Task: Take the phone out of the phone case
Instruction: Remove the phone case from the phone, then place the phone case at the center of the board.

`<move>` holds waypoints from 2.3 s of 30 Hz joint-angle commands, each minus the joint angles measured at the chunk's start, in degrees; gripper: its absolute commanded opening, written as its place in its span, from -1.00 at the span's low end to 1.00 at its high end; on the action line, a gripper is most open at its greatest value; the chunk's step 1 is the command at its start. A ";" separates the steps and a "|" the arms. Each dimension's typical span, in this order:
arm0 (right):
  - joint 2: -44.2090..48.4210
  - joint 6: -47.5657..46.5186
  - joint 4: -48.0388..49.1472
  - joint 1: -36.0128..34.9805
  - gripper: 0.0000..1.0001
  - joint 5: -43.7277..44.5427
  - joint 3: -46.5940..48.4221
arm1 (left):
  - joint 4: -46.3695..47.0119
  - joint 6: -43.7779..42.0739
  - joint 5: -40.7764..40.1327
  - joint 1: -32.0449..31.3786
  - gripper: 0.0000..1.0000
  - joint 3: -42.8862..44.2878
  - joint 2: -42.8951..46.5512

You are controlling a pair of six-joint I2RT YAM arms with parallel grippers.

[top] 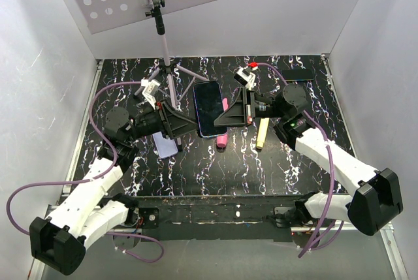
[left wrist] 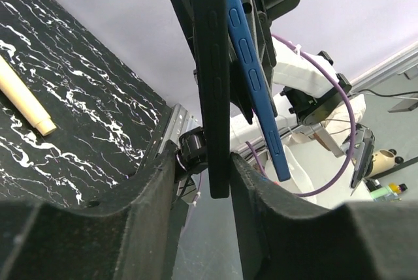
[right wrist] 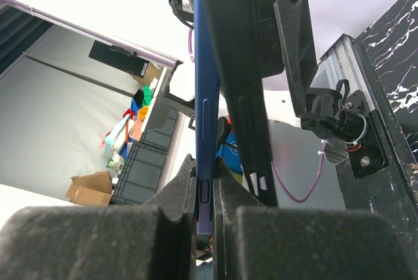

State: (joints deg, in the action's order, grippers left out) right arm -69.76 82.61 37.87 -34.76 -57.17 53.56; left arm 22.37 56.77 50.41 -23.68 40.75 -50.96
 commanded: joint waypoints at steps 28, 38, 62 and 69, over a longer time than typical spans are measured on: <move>8.85 -37.61 -47.01 -0.39 -0.97 14.54 14.03 | -64.91 -16.95 -62.43 0.91 -1.00 2.49 5.11; 11.83 -37.43 -47.97 0.05 -0.97 16.03 10.25 | -45.76 -21.26 -34.97 16.02 -1.00 0.91 -12.30; 11.13 -36.91 -45.34 0.75 -0.97 14.89 7.96 | -40.30 -22.76 -31.34 21.49 -1.00 -5.16 -16.72; 11.57 -36.91 -45.43 1.01 -0.97 14.98 7.88 | -40.56 -22.23 -30.90 21.57 -1.00 -5.33 -19.17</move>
State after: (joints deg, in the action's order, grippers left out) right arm -59.96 45.91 -12.80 -34.06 -41.06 60.95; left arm -17.98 34.96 19.55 -2.39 35.51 -69.49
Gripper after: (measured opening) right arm 0.098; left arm 0.094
